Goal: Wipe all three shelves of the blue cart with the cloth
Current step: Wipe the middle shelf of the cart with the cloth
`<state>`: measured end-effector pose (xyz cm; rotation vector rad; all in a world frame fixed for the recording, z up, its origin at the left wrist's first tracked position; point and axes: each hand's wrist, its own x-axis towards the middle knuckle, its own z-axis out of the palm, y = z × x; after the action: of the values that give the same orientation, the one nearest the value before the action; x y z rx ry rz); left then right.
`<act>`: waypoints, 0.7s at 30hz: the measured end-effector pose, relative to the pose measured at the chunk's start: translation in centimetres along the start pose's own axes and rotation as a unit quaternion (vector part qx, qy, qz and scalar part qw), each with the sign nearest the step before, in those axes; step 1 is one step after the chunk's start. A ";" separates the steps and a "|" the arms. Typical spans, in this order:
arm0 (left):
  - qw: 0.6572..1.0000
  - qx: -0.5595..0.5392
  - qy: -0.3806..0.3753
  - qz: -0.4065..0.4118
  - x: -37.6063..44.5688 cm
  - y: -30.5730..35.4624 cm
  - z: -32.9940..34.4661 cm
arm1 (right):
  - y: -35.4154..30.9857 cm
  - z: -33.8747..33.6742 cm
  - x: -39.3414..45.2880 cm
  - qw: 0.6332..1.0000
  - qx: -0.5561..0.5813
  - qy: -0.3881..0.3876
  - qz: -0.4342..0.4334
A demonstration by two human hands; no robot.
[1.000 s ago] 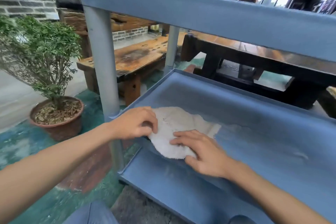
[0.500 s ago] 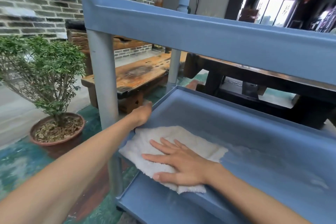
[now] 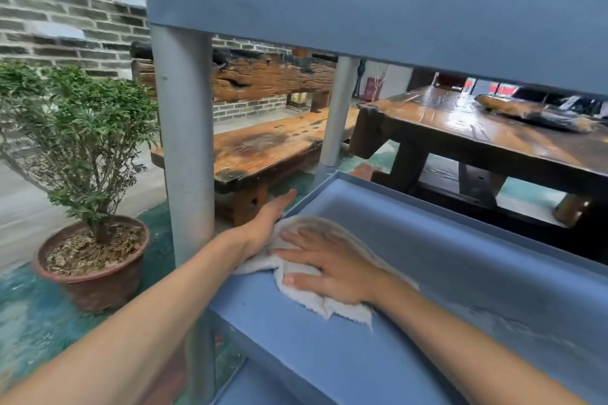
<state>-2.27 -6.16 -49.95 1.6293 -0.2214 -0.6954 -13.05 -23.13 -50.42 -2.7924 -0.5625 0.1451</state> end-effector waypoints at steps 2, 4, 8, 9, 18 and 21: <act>0.998 0.037 -0.021 0.037 -1.5 0.9 0.6 | 2.3 -0.5 1.7 0.999 -0.026 0.031 0.021; 0.992 0.076 -0.042 0.091 -2.1 1.0 1.0 | 4.5 -1.1 3.1 0.996 -0.067 0.058 0.030; 0.988 0.133 -0.017 0.079 -2.0 0.6 0.8 | 8.8 -1.9 4.9 0.989 -0.102 0.097 0.034; 0.987 0.148 0.000 0.069 -1.4 0.3 0.5 | 9.5 -2.1 5.3 0.990 -0.094 0.095 0.042; 0.986 0.153 0.056 0.031 -1.0 0.2 0.4 | 15.3 -4.3 8.2 0.977 -0.079 0.097 0.171; 0.978 0.195 0.063 0.036 -1.4 0.7 0.7 | 17.6 -4.8 9.3 0.969 -0.106 0.084 0.206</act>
<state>-3.59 -6.17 -48.92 2.0227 -0.3387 -0.5117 2.57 -36.22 -51.50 -3.0533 0.0529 -0.0720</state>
